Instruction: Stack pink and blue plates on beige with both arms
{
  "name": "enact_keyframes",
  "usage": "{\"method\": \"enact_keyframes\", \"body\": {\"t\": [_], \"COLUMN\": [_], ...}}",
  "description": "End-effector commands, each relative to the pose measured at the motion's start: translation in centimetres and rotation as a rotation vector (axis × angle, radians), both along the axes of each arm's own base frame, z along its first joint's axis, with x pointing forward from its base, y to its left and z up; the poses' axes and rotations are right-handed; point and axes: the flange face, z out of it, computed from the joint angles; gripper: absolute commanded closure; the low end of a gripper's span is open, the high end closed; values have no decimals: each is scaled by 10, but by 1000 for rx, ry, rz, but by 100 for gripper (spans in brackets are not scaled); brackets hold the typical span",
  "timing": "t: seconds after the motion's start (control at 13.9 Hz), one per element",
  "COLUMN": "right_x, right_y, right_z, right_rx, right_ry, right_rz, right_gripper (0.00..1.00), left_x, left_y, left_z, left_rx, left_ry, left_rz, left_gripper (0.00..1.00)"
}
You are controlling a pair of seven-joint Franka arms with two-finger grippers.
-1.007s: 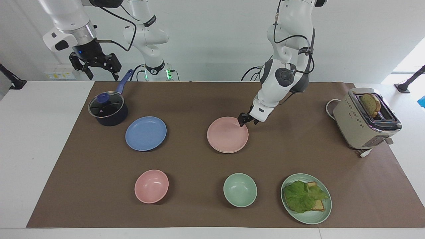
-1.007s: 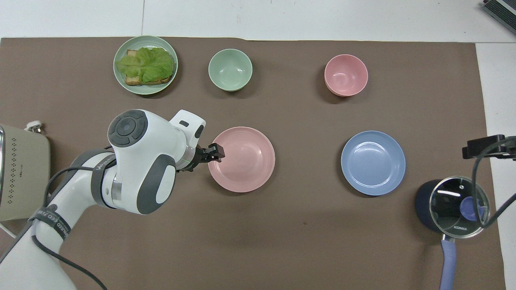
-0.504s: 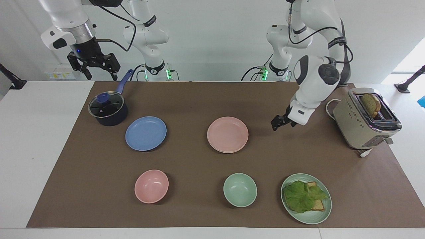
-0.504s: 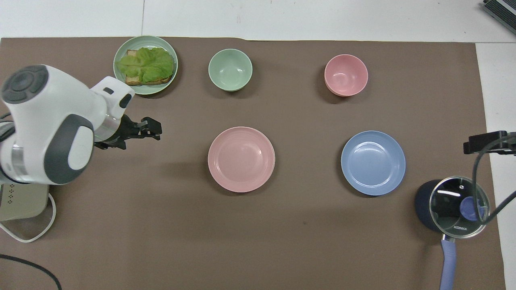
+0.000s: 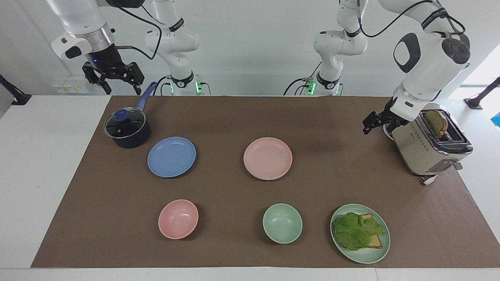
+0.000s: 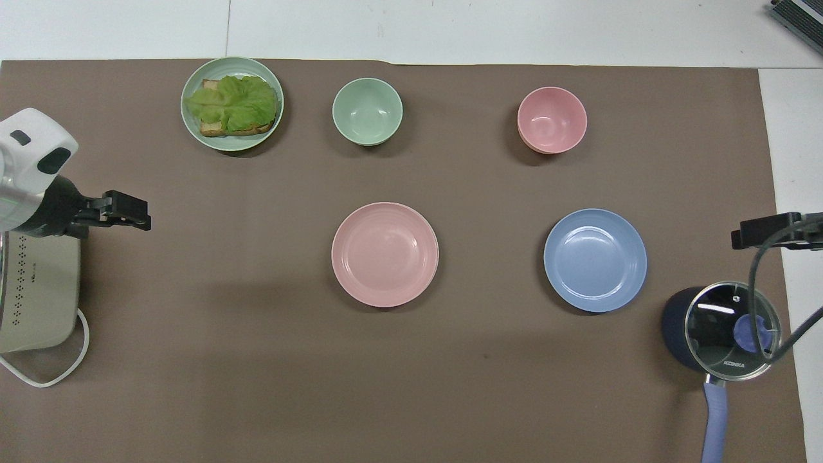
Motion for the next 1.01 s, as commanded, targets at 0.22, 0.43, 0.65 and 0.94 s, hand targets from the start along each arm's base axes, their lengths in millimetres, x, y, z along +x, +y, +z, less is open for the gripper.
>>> {"method": "enact_keyframes", "body": {"t": [0.22, 0.43, 0.65, 0.94], "right_x": [3, 11, 23, 43], "right_y": [-4, -5, -5, -23], "right_z": [-27, -57, -107, -177], "right_rx": [-14, -15, -17, -9], "right_ry": [-7, -24, 1, 12], "right_rz": [47, 48, 56, 74], "right_gripper": [0, 0, 0, 0], "left_x": [-9, -14, -15, -14], "left_y": [17, 18, 18, 17], "left_z": [49, 60, 61, 61], "left_rx": [31, 27, 27, 26], "left_ry": [-20, -36, -40, -43], "left_rz": [-65, -65, -60, -61], "left_gripper": [0, 0, 0, 0]}}
